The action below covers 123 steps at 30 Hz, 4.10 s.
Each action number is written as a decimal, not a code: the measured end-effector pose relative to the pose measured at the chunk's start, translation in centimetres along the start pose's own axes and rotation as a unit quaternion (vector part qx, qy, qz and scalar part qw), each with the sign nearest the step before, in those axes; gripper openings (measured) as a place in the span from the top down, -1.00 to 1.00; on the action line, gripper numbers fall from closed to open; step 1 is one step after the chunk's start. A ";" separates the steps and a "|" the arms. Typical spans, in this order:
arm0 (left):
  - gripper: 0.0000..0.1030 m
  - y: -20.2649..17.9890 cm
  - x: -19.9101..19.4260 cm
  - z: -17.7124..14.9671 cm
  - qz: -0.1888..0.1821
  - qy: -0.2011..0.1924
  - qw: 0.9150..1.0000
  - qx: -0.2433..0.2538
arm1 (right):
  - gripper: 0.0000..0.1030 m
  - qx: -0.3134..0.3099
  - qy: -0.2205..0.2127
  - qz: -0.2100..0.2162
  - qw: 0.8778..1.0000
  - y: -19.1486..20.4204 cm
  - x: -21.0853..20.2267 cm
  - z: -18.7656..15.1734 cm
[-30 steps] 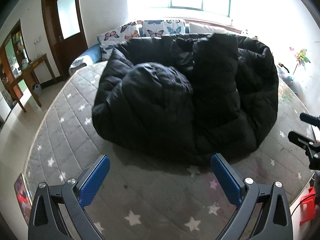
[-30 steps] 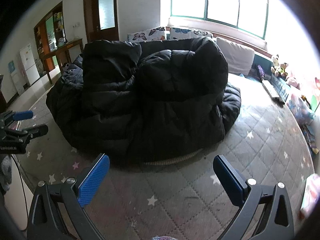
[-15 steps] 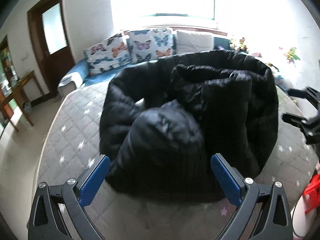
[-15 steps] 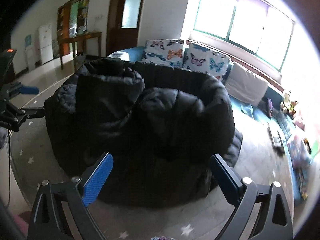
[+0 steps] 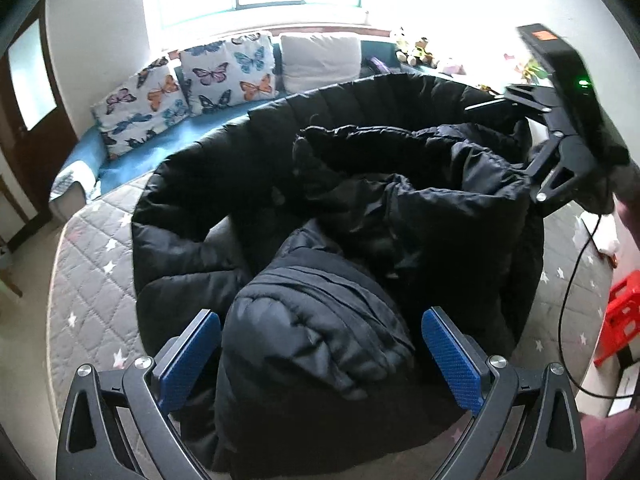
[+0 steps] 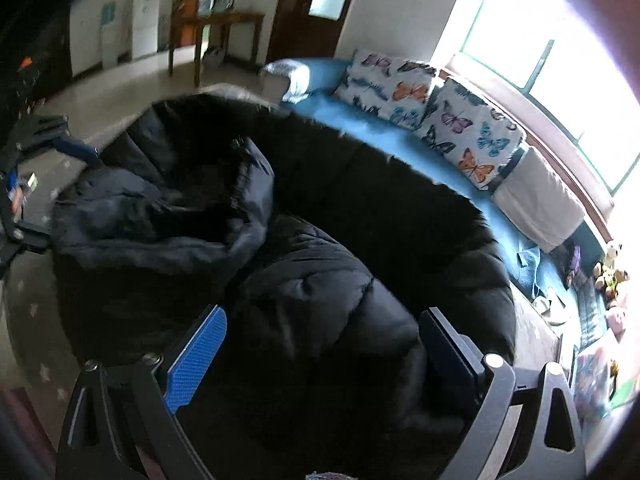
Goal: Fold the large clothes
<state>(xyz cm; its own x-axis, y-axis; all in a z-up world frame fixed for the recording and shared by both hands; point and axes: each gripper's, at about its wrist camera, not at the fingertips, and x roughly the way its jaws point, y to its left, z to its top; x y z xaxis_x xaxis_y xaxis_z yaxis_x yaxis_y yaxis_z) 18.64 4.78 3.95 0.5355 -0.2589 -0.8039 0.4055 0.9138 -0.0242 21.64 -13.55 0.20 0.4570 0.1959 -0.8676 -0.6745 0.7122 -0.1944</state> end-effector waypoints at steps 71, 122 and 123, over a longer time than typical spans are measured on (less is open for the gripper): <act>-0.85 -9.1 1.4 -13.3 -0.162 0.076 0.984 -0.016 | 0.08 0.050 0.024 0.105 0.993 11.7 -2.4 -6.1; 0.69 23.6 1.5 3.2 0.237 0.036 0.943 -0.231 | 0.62 0.204 0.060 -0.300 0.930 -13.5 -7.3 -12.3; 0.68 25.0 0.1 1.9 0.234 0.030 0.938 -0.252 | 0.62 0.230 0.063 -0.305 0.922 -14.6 -7.8 -13.6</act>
<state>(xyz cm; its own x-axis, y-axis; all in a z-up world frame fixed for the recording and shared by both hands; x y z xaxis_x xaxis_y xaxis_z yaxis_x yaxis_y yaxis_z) 30.20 26.96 4.35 0.5191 0.2129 -0.8278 -0.2746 0.9587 0.0743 20.01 -34.68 3.60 0.5790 -0.3960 -0.7127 0.0177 0.8800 -0.4746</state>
